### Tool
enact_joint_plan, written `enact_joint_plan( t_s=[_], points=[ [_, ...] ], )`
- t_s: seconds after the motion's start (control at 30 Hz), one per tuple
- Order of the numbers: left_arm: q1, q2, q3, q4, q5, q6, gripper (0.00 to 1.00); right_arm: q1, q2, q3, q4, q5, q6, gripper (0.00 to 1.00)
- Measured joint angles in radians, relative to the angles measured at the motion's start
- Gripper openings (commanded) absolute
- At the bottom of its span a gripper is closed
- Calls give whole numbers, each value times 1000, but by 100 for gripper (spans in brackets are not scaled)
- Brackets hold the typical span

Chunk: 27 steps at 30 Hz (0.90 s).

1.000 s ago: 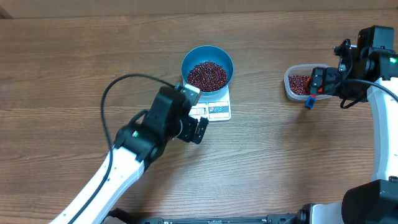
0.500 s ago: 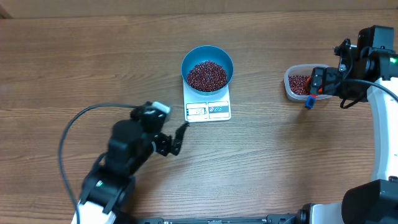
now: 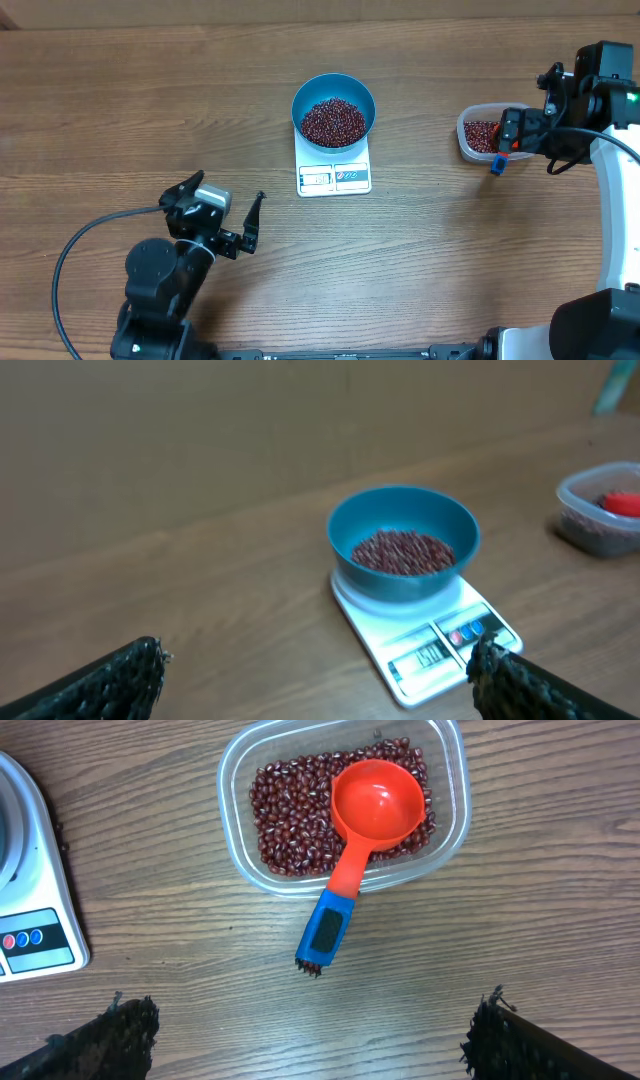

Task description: Scoop item into bowl and weigh 150g on scale

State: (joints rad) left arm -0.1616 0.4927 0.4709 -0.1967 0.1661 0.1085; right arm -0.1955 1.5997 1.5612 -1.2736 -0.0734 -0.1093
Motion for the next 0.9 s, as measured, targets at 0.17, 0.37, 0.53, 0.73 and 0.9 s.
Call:
enact_joint_plan(
  t_s=[0.17,0.37,0.53,0.73,0.9],
  points=[
    [25,-63,-115,140,4,4,100,0,0,0,0,0,0,100],
    [27,-147,-237,205,3,7,100,0,0,0,0,0,0,100],
    [60,-237,-319,280,2,8,100,0,0,0,0,0,0,100],
    [79,-327,-439,386,2,11,100,0,0,0,-2,0,1,100],
    [79,-399,-462,351,2,11,100,0,0,0,-1,0,1,100]
  ],
)
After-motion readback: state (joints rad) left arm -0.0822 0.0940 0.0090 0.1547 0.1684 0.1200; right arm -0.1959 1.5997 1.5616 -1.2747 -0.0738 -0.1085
